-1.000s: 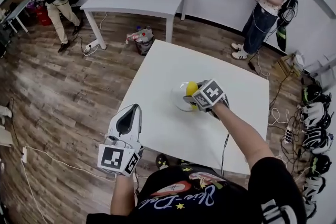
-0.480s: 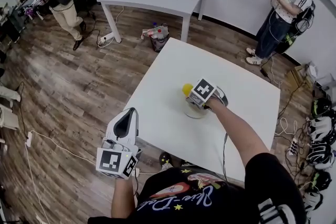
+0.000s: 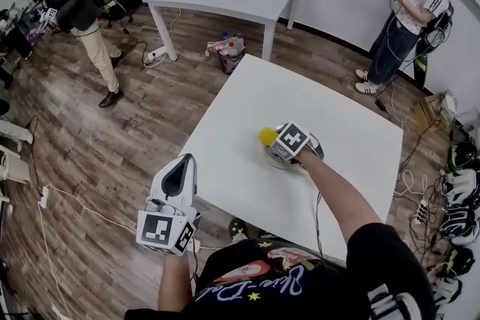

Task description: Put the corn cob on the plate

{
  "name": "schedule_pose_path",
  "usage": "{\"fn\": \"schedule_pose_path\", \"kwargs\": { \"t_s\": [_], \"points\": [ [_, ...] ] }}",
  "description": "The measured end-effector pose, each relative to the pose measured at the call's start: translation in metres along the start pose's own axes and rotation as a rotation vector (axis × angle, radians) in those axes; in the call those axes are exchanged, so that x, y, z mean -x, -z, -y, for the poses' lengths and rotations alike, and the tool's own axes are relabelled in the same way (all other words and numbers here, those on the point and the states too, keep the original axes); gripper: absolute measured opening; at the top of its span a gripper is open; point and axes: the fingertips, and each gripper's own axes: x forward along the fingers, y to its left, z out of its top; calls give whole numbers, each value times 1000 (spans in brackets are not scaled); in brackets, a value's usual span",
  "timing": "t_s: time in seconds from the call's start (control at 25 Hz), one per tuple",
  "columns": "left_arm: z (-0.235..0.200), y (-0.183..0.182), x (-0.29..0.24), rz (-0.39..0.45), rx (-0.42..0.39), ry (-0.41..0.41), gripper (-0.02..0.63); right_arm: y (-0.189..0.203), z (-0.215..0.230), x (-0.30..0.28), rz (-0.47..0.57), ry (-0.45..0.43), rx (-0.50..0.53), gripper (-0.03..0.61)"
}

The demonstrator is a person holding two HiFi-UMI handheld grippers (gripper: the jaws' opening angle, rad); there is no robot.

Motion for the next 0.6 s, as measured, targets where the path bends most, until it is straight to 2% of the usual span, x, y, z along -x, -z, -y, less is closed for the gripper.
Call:
{"fn": "schedule_pose_path", "kwargs": {
  "t_s": [0.16, 0.28, 0.36, 0.52, 0.6],
  "points": [
    [11, 0, -4, -3, -11, 22, -11, 4, -7, 12, 110, -24, -13, 266],
    [17, -5, -10, -1, -19, 44, -11, 8, -5, 38, 238, -6, -79, 270],
    [21, -8, -19, 3, -27, 69, -11, 3, 0, 68, 372, 16, -145, 270],
    [39, -13, -39, 13, -45, 135, -11, -9, 0, 148, 751, 51, -297, 268],
    [52, -11, -47, 11, -54, 173, -11, -6, -6, 180, 865, 101, -347, 268]
  ]
}}
